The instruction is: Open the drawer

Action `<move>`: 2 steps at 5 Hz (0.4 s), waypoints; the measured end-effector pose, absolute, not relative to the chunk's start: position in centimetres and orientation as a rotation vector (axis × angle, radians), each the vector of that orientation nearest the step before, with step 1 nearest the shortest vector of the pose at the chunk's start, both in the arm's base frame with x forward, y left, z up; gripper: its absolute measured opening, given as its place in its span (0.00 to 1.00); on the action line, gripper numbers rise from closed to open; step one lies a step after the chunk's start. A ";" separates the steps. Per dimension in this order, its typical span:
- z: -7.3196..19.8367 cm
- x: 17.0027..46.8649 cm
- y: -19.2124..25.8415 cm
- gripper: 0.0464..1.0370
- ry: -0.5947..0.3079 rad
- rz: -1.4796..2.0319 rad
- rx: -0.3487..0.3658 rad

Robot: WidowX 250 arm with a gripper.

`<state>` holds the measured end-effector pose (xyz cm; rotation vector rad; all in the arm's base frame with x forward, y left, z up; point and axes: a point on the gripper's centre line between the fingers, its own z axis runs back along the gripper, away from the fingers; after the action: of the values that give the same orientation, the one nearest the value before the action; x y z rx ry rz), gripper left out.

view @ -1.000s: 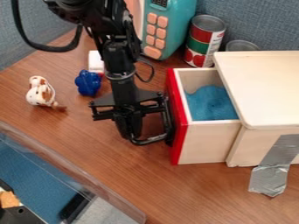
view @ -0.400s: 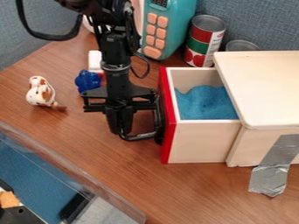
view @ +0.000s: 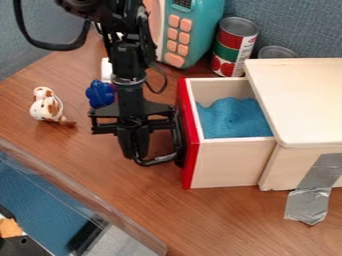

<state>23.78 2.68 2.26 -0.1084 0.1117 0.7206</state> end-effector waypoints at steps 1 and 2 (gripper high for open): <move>2.3 23.5 2.8 0.09 0.112 0.730 -0.105; 2.3 23.2 3.2 0.09 0.125 0.732 -0.092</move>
<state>23.17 3.20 2.33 -0.0916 0.1253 0.7316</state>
